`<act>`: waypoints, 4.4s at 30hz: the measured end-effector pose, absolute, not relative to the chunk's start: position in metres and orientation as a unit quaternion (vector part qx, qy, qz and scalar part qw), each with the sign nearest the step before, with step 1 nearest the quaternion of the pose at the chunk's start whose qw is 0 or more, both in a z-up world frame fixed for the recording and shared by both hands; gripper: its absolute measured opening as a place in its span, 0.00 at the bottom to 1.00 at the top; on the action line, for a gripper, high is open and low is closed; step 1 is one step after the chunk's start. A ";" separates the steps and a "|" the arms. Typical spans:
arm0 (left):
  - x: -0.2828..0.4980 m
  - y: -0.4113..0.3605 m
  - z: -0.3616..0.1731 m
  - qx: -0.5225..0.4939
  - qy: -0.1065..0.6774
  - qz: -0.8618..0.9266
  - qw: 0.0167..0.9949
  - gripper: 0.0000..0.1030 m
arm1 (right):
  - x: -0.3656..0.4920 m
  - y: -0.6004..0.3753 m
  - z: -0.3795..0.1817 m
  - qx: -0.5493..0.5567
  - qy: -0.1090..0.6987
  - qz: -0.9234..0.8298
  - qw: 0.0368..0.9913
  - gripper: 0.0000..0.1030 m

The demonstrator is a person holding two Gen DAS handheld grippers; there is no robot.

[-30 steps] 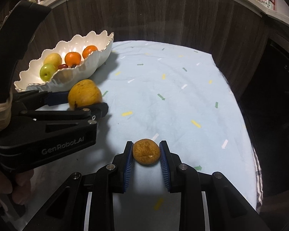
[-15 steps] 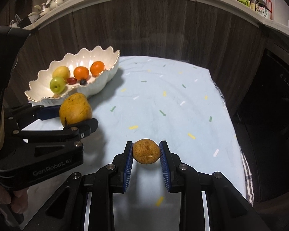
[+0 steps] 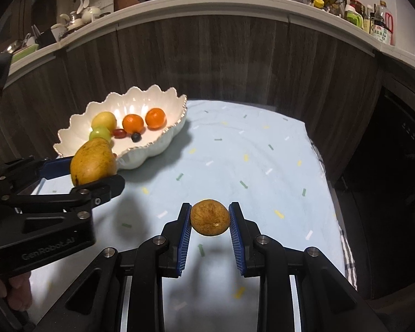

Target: Organize fruits

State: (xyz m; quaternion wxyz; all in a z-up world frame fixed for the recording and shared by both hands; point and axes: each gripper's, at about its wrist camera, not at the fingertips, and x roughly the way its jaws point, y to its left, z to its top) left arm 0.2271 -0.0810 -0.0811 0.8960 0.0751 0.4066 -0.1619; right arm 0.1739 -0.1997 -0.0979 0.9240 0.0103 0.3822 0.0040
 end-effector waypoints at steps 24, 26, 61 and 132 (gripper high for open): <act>0.258 -0.008 -0.033 0.048 0.373 -0.080 0.923 0.61 | 0.237 -0.142 -0.044 -0.026 0.330 0.078 0.940 0.27; 0.263 -0.004 -0.031 0.045 0.371 -0.075 0.924 0.61 | 0.241 -0.139 -0.044 -0.026 0.331 0.081 0.940 0.27; 0.335 0.030 -0.077 0.030 0.409 -0.044 0.911 0.61 | 0.334 -0.110 -0.087 -0.040 0.388 0.110 0.914 0.27; 0.184 0.009 -0.002 0.023 0.352 -0.026 0.935 1.00 | 0.182 -0.161 -0.010 0.022 0.344 0.019 0.939 0.73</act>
